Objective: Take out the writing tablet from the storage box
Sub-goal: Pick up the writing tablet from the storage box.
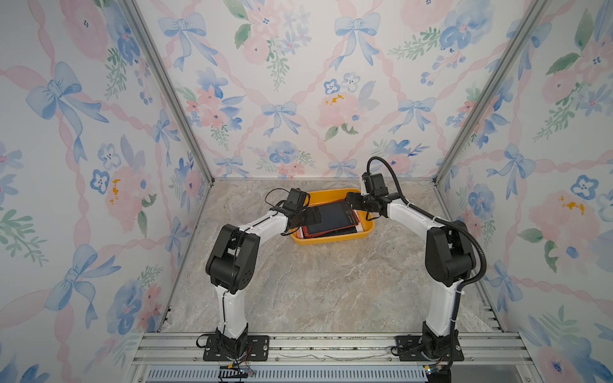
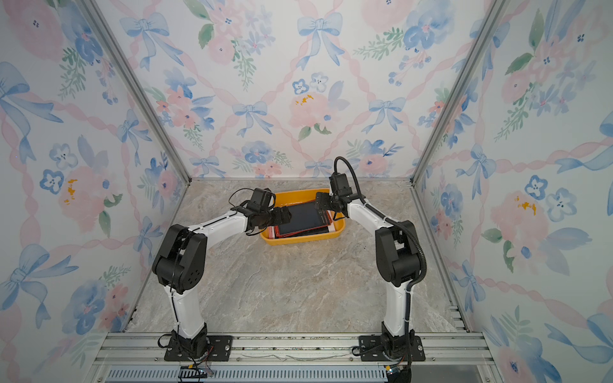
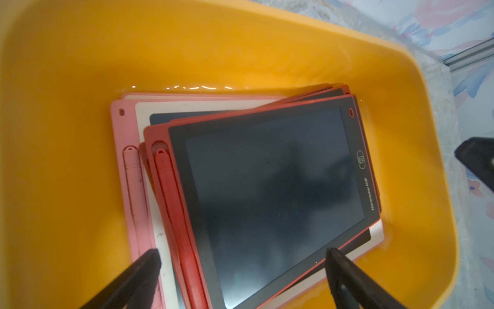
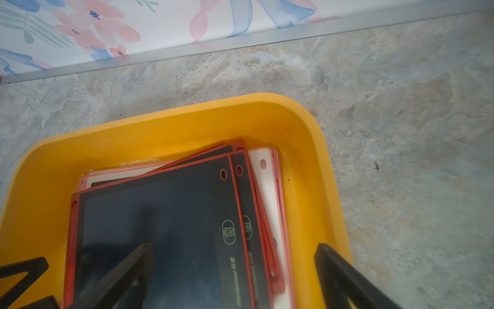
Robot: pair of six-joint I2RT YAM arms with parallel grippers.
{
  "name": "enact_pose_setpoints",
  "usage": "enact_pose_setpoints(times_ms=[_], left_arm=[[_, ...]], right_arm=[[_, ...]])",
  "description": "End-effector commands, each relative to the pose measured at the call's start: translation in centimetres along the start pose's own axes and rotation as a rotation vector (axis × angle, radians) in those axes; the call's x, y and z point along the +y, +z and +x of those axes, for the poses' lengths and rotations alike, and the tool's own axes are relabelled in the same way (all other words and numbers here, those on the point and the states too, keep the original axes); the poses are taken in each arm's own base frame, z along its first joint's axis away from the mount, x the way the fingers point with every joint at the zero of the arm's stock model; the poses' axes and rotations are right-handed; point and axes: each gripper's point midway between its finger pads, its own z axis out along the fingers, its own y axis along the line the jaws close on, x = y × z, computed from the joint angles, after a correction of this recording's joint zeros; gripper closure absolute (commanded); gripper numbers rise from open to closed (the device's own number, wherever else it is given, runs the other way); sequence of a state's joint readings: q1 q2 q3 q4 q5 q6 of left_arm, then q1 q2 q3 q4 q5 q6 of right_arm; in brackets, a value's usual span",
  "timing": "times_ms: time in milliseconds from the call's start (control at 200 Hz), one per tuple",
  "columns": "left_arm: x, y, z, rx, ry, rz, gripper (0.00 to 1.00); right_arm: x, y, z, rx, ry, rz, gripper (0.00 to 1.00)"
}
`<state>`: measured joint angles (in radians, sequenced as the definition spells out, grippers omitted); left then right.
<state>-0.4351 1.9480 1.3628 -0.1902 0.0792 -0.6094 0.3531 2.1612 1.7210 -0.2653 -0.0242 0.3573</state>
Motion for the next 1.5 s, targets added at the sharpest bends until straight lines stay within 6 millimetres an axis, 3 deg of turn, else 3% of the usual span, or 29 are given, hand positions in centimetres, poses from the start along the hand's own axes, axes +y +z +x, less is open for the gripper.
enact_pose_setpoints(times_ms=[0,385,570,720,985,1145,1305,1495], left_arm=[[1.8,1.2,0.8,0.038,0.01,-0.09,0.02],[3.0,2.8,0.7,0.084,-0.014,-0.187,0.02],[2.9,2.5,-0.6,0.071,0.003,-0.232,0.02],[2.8,2.9,0.1,0.097,-0.022,-0.222,0.02],[0.9,3.9,1.2,0.167,-0.081,-0.116,0.02],[-0.1,3.8,0.9,0.173,-0.098,-0.077,0.02],[-1.3,2.6,-0.4,0.132,-0.097,-0.057,0.02],[-2.6,2.3,-0.7,0.132,-0.096,-0.015,0.02]], right_arm=[[-0.1,1.2,0.6,0.026,0.027,-0.02,0.03],[0.7,1.7,1.3,0.04,0.052,-0.075,0.03],[1.1,2.1,1.3,0.037,0.062,-0.097,0.03],[1.1,2.1,1.4,0.04,0.062,-0.098,0.03],[1.1,2.4,2.4,0.059,0.08,-0.11,0.03],[1.0,2.5,3.0,0.07,0.084,-0.108,0.03],[0.7,1.4,2.6,0.057,0.062,-0.088,0.03],[-0.8,-1.9,-0.3,-0.032,-0.016,-0.004,0.03]])
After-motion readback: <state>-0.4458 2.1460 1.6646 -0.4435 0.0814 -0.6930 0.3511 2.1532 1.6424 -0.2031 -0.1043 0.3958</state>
